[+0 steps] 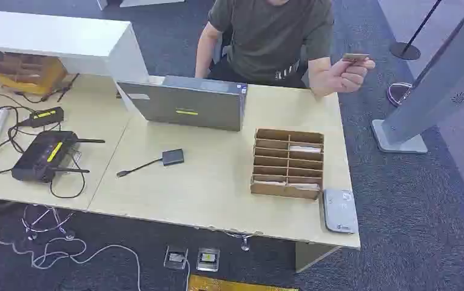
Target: Pass the card to the sensor for recognition and then transmit it.
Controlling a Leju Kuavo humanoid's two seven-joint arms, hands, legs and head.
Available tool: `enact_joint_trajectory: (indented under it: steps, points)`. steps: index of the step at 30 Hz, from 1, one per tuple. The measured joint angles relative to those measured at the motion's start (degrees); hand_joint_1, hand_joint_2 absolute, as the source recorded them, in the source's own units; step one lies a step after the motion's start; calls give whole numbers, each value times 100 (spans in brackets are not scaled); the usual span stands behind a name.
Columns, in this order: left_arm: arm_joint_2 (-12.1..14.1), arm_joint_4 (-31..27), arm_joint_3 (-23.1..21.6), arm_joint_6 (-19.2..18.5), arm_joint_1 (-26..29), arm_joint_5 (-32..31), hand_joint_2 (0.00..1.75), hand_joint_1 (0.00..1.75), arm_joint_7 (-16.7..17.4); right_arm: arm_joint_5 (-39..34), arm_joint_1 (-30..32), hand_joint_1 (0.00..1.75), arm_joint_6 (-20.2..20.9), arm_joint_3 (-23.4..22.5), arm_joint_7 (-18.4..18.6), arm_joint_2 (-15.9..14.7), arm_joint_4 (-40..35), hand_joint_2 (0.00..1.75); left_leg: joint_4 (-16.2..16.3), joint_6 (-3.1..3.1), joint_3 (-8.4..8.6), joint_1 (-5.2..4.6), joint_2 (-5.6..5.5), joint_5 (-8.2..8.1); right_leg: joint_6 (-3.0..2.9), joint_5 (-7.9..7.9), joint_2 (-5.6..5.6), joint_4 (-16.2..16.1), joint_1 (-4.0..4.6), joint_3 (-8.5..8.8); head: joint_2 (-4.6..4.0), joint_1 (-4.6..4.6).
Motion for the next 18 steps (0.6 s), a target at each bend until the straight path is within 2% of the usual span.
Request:
enact_joint_trajectory:
  steps: [3, 6, 10, 16, 17, 18]
  points:
    - [-2, 0, 0, 61, -7, 63, 0, 0, 0, 380, -348, 0, 0, 28, 354, -173, -666, 0, 1, 5, 14, 2, 5, 5, 3, 2, 10, -1, 2, 4, 0, 7]
    - [-7, 0, 0, 94, -5, 100, 0, 0, 0, 688, -440, 0, 2, 171, 491, -385, -1060, 0, 0, 5, -2, 0, -10, 7, 5, 4, -7, 0, 0, 5, 0, 9]
    - [-4, 0, -2, 90, -18, 100, 0, 0, 0, 1248, -782, 0, 2, 620, 590, -710, -1558, 0, 0, 5, 2, 1, -6, 7, 5, 4, -2, 0, 1, 3, 0, 7]
    - [0, 0, -2, 20, -20, 83, 0, 0, -48, 2266, -1540, 0, 4, 1149, 865, -776, -2137, 0, 1, 4, 6, 2, -10, 7, 5, 4, -6, 0, 2, 2, 0, 2]
    - [0, 0, -2, 13, -21, 65, 0, 0, -48, 2362, -1628, 0, 4, 1218, 951, -787, -2240, 175, 0, 4, 5, 2, -10, 7, 5, 4, -7, 0, 2, 2, 0, 9]
    - [0, 0, -2, 11, -21, 54, 0, 0, -48, 2417, -1681, 0, 2, 1285, 1001, -804, -2338, 175, 0, 4, 5, 2, -11, 7, 5, 4, -7, 0, 3, 2, 0, 2]
